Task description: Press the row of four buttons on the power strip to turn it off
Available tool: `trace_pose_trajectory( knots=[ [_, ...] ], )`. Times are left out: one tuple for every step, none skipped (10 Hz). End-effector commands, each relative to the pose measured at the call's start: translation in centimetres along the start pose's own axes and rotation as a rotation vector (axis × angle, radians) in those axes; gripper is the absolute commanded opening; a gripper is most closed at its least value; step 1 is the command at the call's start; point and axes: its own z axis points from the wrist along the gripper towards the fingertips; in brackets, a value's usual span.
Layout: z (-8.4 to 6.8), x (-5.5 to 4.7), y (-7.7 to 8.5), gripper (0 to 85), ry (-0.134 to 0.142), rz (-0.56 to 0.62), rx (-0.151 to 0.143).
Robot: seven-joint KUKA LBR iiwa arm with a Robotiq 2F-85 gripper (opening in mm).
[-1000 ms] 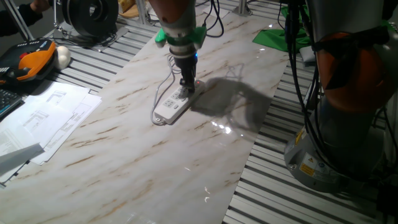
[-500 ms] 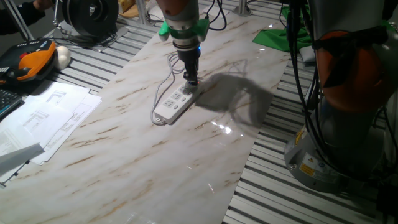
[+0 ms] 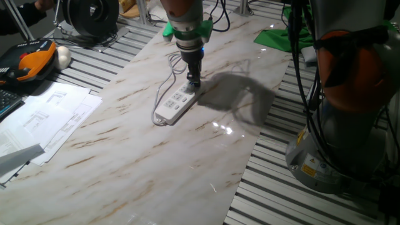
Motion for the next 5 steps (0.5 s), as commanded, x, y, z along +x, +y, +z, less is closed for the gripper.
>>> trace_pose_trajectory(
  knots=[
    [0.21, 0.09, -0.10, 0.0, -0.001, 0.000, -0.003],
    [0.38, 0.12, -0.16, 0.0, -0.002, -0.001, -0.006],
    [0.45, 0.09, -0.14, 0.0, -0.003, -0.001, -0.006],
    [0.45, 0.03, -0.01, 0.0, -0.007, -0.002, -0.006],
    [0.11, -0.20, 0.22, 0.0, -0.001, -0.003, -0.011]
  ],
)
